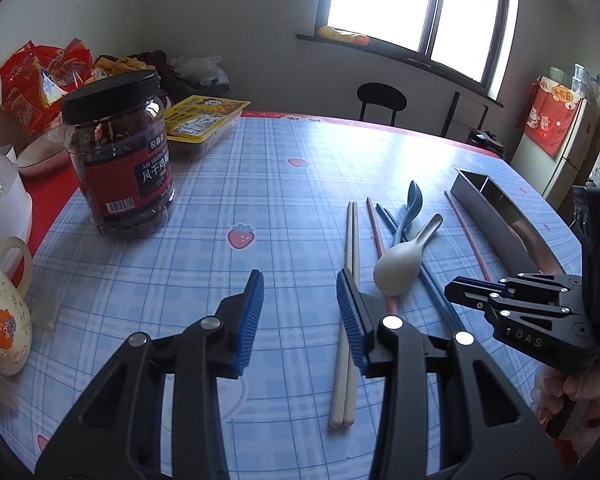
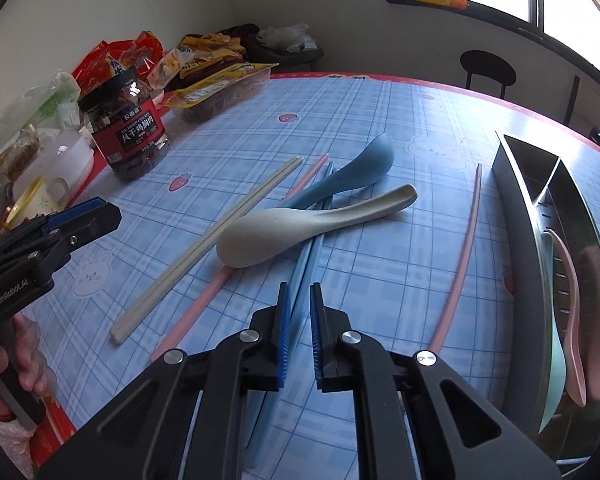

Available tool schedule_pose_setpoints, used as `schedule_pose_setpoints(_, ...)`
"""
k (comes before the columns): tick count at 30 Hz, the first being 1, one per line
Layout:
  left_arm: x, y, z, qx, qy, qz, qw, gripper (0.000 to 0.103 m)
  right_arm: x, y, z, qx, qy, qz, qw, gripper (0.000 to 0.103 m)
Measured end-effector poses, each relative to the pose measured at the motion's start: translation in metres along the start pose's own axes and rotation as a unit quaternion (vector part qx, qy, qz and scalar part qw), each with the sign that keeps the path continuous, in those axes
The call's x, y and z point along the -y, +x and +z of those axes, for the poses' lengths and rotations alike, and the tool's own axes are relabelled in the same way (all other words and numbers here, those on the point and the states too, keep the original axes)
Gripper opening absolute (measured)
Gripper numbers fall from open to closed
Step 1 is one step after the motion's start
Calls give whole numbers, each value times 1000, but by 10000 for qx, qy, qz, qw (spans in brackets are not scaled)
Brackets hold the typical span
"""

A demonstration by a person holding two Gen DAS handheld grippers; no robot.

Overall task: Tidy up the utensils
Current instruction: 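Open the right gripper and move it back to the blue spoons, then grasp the blue chopstick with the right gripper while the left gripper grasps a beige chopstick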

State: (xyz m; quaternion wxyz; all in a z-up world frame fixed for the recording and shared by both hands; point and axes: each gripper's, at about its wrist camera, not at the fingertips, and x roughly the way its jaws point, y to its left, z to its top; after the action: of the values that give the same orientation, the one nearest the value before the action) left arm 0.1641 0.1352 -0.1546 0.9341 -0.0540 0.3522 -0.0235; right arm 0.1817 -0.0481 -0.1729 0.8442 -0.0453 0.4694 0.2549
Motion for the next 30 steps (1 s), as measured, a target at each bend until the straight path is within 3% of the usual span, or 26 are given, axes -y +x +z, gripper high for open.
schedule_pose_setpoints(17,10,19,2,-268,255,58,9993,37,0,8,0,-57,-169,-307,9994,5)
schedule_pose_setpoints(22,14,25,0,-372,345,6,9987,21,6,0,-9,-16,-69,-429,9991,5)
schedule_pose_setpoints(30,26,39,2,-607,716,-43,9956,20,12,-2,-12,69,84,-295,9995,5)
